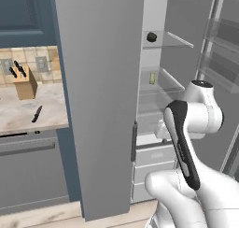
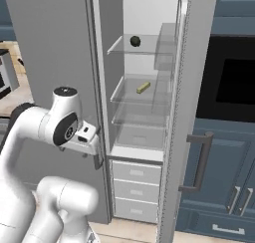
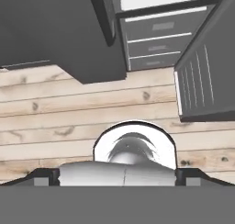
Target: Retrieve the butter from the fridge and place it on a plate on the dining table. Then retrieve the butter knife by the fridge and place it near the plate.
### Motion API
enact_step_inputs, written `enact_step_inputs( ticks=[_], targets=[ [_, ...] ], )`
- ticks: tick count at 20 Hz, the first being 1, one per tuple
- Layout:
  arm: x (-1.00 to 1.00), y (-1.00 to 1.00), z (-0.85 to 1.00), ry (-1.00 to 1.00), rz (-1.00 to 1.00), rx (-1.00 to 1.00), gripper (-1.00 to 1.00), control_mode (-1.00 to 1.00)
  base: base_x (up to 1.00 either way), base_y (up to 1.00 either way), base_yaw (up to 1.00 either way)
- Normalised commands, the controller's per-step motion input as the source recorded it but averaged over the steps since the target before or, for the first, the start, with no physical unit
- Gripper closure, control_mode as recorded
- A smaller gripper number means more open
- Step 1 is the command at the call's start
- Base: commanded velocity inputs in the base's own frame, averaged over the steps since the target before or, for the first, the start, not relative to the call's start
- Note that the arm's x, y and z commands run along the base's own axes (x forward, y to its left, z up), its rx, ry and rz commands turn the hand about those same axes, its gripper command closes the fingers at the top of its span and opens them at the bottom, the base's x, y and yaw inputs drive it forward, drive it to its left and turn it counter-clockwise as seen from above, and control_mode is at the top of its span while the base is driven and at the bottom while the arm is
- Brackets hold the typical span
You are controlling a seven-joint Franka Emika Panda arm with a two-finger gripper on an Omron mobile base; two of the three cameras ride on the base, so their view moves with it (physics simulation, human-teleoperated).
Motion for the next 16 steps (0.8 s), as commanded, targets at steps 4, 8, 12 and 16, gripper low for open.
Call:
enact_step_inputs(
  ticks=[4,8,12,16],
  targets=[
    [-0.25,0.32,0.27,0.07,-0.16,-0.03,-1.0,-1.0,0.0,0.0,0.0],
    [0.0,0.0,0.25,0.18,0.0,-0.3,-1.0,-1.0,0.0,0.0,0.0],
    [0.0,0.0,0.25,0.16,0.0,-0.23,-1.0,-1.0,0.0,0.0,0.0],
    [-0.01,-0.06,-0.04,0.0,0.0,-0.03,-1.0,-1.0,0.0,0.0,0.0]
  ],
)
